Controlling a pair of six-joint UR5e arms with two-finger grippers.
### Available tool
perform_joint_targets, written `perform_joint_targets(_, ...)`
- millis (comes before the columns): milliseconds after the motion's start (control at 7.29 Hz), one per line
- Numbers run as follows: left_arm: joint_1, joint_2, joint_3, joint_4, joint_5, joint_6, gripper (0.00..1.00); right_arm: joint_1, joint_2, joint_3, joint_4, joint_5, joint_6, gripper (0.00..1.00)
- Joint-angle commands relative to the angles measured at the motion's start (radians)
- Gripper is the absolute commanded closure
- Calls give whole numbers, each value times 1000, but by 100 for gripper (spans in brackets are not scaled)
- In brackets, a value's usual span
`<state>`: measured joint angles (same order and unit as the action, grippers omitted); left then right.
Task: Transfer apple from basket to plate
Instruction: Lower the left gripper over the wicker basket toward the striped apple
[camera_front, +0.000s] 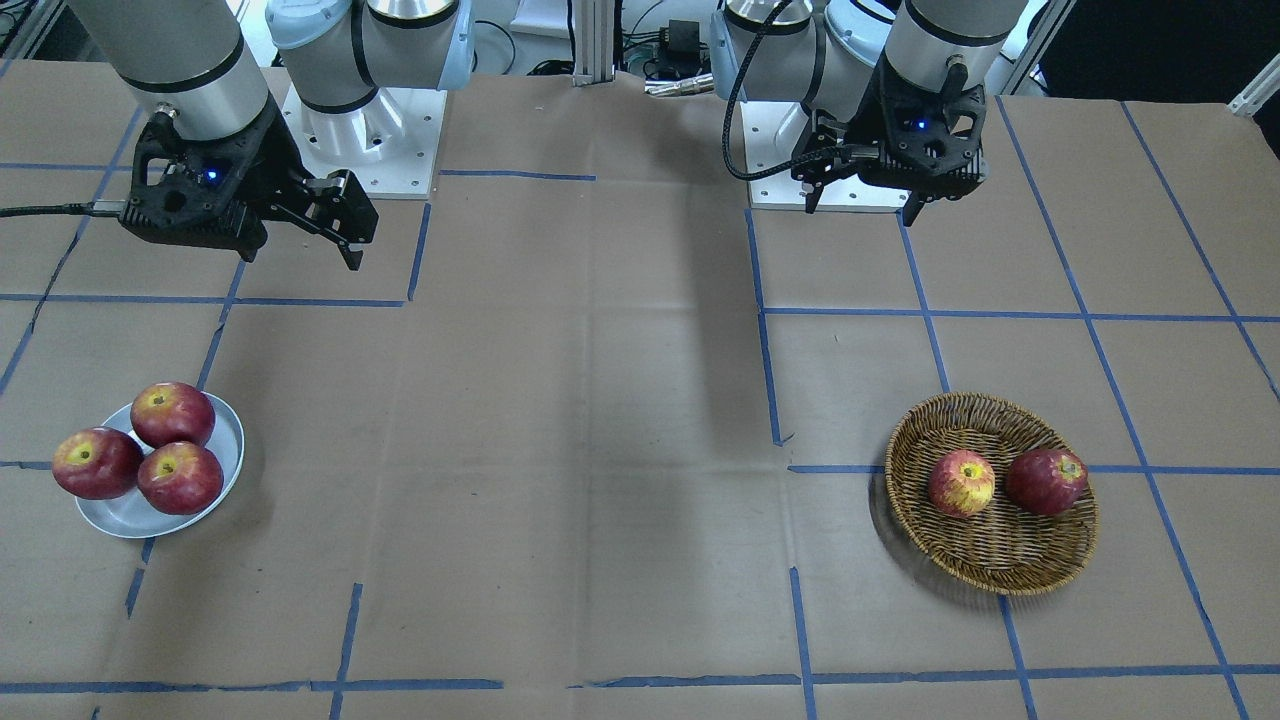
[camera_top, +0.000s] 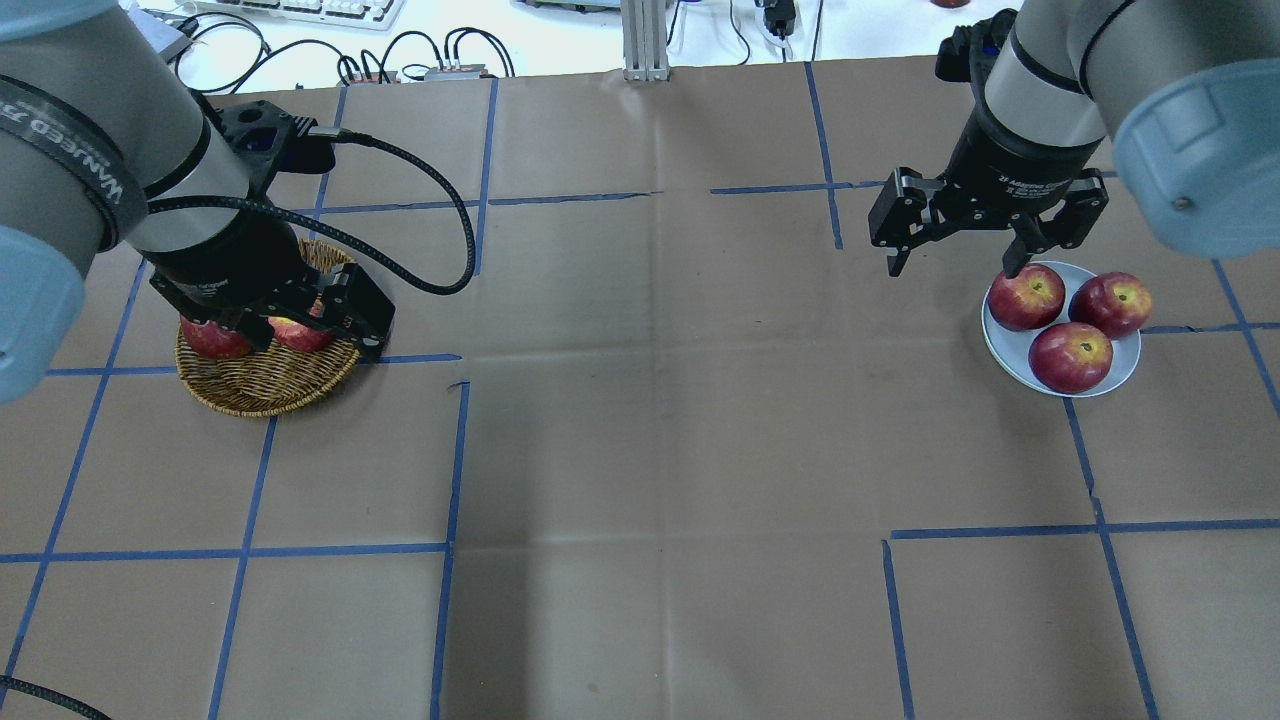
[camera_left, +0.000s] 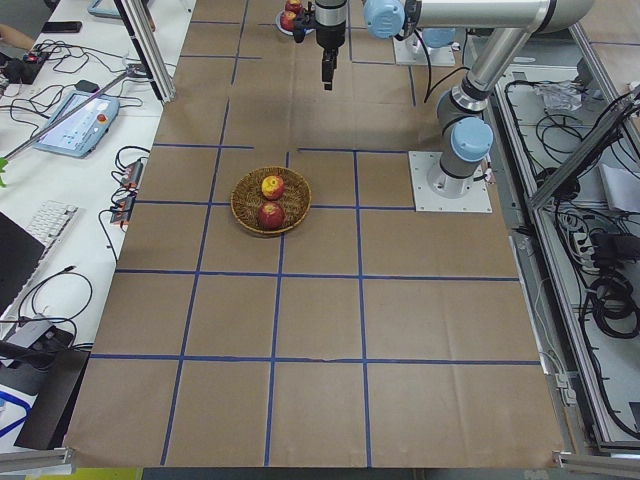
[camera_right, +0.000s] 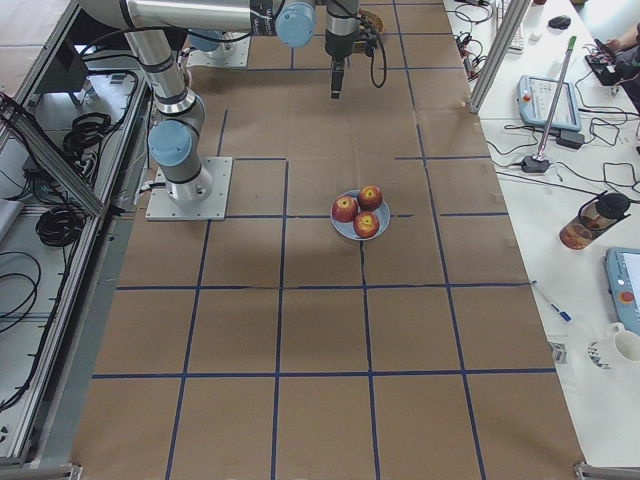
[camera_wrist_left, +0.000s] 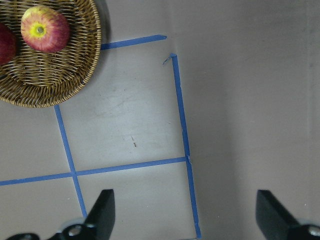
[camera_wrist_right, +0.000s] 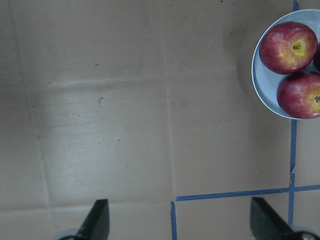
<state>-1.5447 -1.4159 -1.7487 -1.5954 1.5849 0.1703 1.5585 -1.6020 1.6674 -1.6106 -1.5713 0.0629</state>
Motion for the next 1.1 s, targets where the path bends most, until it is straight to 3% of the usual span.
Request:
perform_joint_targets(0,2,-1,0,3,0,0,0,0,1,0,0,-1,-1,0)
perform_joint_targets(960,2,11,-21,14,1,-17,0,0,1,0,0,-1,0,0)
